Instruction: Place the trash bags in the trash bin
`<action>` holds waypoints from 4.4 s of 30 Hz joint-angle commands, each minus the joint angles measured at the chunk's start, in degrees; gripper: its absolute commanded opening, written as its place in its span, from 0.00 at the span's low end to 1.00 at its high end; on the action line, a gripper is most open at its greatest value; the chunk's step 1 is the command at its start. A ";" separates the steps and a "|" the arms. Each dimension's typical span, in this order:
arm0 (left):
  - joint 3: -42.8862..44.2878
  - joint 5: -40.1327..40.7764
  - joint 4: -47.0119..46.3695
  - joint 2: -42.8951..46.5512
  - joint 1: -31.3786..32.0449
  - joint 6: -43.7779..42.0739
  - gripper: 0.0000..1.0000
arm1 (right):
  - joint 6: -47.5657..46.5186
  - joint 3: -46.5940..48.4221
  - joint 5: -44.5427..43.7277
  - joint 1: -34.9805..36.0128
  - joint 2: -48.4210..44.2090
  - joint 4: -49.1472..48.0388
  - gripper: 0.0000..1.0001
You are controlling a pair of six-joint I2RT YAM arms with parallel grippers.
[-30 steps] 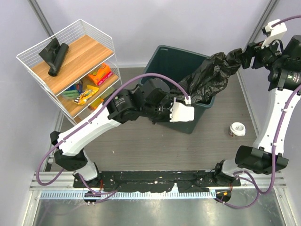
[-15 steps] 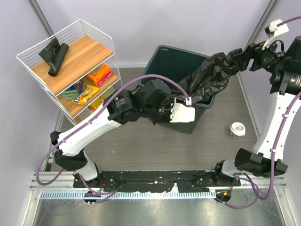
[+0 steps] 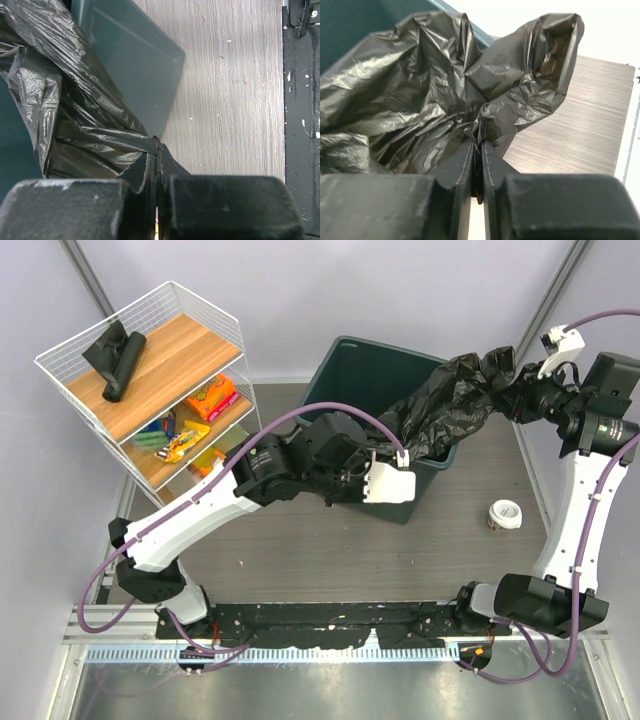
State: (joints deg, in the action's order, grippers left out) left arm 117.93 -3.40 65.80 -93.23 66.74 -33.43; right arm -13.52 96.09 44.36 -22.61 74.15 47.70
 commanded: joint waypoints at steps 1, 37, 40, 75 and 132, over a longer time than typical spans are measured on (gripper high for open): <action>-1.21 0.32 -1.11 2.35 0.50 -0.58 0.00 | -2.39 -1.87 -2.78 0.11 -2.69 0.28 0.07; -19.58 3.68 -5.69 6.22 0.67 0.21 0.00 | -14.78 -12.95 -16.67 -0.15 0.03 -1.65 0.01; -17.65 -6.06 -3.49 5.78 0.67 1.61 0.00 | -15.13 -11.55 -16.33 -0.15 1.34 -0.86 0.01; -26.08 25.63 -19.13 6.30 0.94 -1.37 0.30 | -16.37 -6.01 -16.06 0.37 5.04 -0.95 0.07; -2.62 12.01 -19.66 -2.04 4.19 10.22 0.00 | -21.81 -1.52 -11.93 0.90 0.47 10.74 0.52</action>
State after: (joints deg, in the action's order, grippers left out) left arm 111.70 7.14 48.56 -96.53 70.83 -24.23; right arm -34.72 93.12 31.62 -21.87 75.00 58.85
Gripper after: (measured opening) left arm 0.011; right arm 0.522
